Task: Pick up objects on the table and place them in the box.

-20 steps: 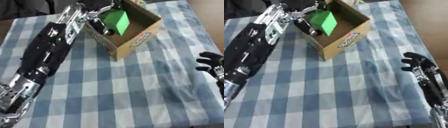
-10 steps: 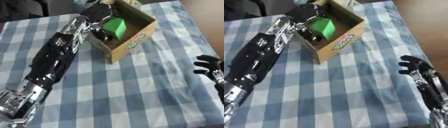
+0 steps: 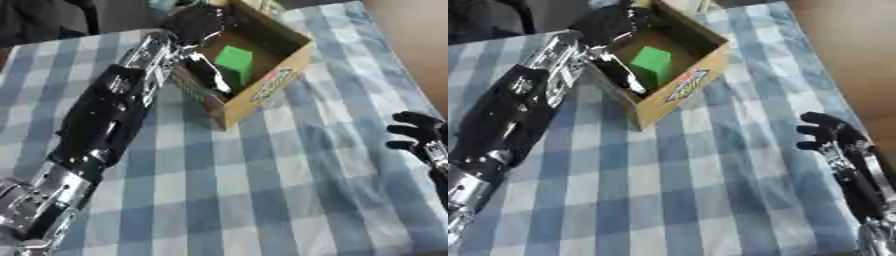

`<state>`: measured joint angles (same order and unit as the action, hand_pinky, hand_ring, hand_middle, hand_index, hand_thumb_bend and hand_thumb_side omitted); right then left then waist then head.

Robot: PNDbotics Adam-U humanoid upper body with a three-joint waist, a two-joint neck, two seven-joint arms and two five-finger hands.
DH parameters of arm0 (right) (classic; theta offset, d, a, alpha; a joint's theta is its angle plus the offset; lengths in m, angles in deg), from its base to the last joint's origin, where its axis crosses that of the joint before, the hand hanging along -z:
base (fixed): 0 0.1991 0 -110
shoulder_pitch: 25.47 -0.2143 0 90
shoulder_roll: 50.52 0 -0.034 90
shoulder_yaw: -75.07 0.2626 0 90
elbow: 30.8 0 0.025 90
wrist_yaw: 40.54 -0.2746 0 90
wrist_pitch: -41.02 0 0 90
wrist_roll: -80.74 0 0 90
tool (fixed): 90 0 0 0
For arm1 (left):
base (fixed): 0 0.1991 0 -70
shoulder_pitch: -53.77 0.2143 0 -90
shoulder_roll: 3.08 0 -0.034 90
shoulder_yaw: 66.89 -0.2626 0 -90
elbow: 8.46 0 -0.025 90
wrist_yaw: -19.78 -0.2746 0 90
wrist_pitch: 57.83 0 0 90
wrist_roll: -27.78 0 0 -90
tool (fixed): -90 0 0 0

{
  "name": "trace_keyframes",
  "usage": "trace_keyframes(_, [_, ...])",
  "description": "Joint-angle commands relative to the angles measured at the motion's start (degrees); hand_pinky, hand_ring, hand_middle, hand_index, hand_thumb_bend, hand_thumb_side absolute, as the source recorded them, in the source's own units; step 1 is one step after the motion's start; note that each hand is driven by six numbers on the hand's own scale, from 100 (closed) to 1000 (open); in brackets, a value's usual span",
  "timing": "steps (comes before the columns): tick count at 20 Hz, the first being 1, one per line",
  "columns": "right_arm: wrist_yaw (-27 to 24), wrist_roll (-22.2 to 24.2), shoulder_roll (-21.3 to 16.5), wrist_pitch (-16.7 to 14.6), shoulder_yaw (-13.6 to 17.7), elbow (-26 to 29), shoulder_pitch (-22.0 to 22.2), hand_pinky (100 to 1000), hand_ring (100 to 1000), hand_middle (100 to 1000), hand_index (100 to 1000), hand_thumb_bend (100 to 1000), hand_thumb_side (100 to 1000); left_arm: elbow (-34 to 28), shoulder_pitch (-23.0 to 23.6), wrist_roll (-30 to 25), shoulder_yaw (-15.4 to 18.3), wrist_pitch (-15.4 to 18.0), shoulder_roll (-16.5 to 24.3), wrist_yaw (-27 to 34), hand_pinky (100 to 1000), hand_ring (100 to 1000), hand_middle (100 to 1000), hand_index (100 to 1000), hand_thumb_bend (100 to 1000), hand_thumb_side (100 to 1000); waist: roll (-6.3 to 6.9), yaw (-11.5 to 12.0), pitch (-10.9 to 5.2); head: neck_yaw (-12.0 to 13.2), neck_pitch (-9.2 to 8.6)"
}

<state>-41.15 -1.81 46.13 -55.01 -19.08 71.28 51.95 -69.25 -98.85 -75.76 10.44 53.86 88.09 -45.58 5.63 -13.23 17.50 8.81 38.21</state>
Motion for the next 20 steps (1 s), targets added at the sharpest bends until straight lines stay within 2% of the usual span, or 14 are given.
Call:
trace_keyframes(1, [0.16, -0.56, -0.7, -0.01, 0.74, 0.85, -0.26, 718, 816, 811, 848, 100, 729, -7.34, -0.01, -5.99, -0.61, 1.64, 5.46, 6.43, 867, 822, 815, 929, 1000, 610, -0.18, 0.57, -1.42, -0.76, 0.02])
trace_keyframes(5, [0.36, -0.99, -0.99, -0.02, 1.18, 0.83, -0.04, 718, 816, 810, 848, 100, 728, -17.39, 3.44, -9.77, 0.52, -0.21, 12.44, 15.63, 862, 813, 806, 924, 1000, 576, -0.1, 1.82, -1.67, -1.83, 0.22])
trace_keyframes(9, [0.51, -1.39, -1.23, -0.04, 1.53, 0.85, 0.13, 718, 816, 811, 848, 100, 726, -27.62, 9.39, -10.76, 4.06, -3.82, 19.66, 24.99, 855, 799, 792, 918, 1000, 520, -0.15, 3.05, -1.79, -2.62, 0.33])
trace_keyframes(11, [0.58, -1.56, -1.29, -0.06, 1.69, 0.88, 0.16, 718, 817, 811, 848, 100, 726, -33.28, 13.78, -9.08, 7.21, -6.36, 22.46, 29.18, 848, 781, 776, 909, 912, 479, -0.26, 3.77, -1.73, -2.94, 0.31])
trace_keyframes(12, [0.61, -1.63, -1.32, -0.07, 1.76, 0.9, 0.15, 718, 817, 811, 848, 100, 726, -35.85, 15.91, -8.0, 8.67, -7.76, 23.34, 31.24, 847, 779, 775, 908, 902, 474, -0.32, 4.03, -1.69, -3.02, 0.32])
trace_keyframes(13, [0.64, -1.7, -1.33, -0.08, 1.82, 0.93, 0.14, 718, 818, 811, 848, 100, 725, -38.16, 18.02, -6.87, 10.06, -9.13, 23.83, 33.16, 844, 767, 765, 903, 846, 436, -0.43, 4.33, -1.65, -3.13, 0.32])
trace_keyframes(14, [0.66, -1.76, -1.34, -0.09, 1.88, 0.95, 0.14, 718, 818, 811, 848, 100, 725, -40.33, 20.11, -5.7, 11.39, -10.38, 24.09, 34.92, 844, 765, 763, 901, 837, 428, -0.54, 4.57, -1.62, -3.19, 0.33])
trace_keyframes(15, [0.68, -1.82, -1.36, -0.11, 1.94, 0.99, 0.11, 719, 818, 811, 848, 100, 725, -42.28, 22.26, -4.59, 12.59, -11.46, 24.05, 36.59, 845, 756, 756, 895, 781, 414, -0.66, 4.77, -1.56, -3.22, 0.29])
trace_keyframes(18, [0.72, -1.98, -1.32, -0.13, 2.1, 1.06, 0.1, 719, 818, 811, 848, 100, 725, -46.81, 28.03, -2.39, 15.32, -13.89, 23.15, 41.0, 849, 748, 751, 894, 704, 417, -0.9, 5.09, -1.39, -3.27, 0.24])
trace_keyframes(20, [0.75, -2.12, -1.27, -0.13, 2.23, 1.1, 0.09, 719, 819, 811, 848, 100, 726, -49.07, 31.7, -0.85, 17.16, -14.85, 21.38, 43.35, 851, 736, 742, 892, 608, 421, -1.02, 5.32, -1.25, -3.37, 0.32])
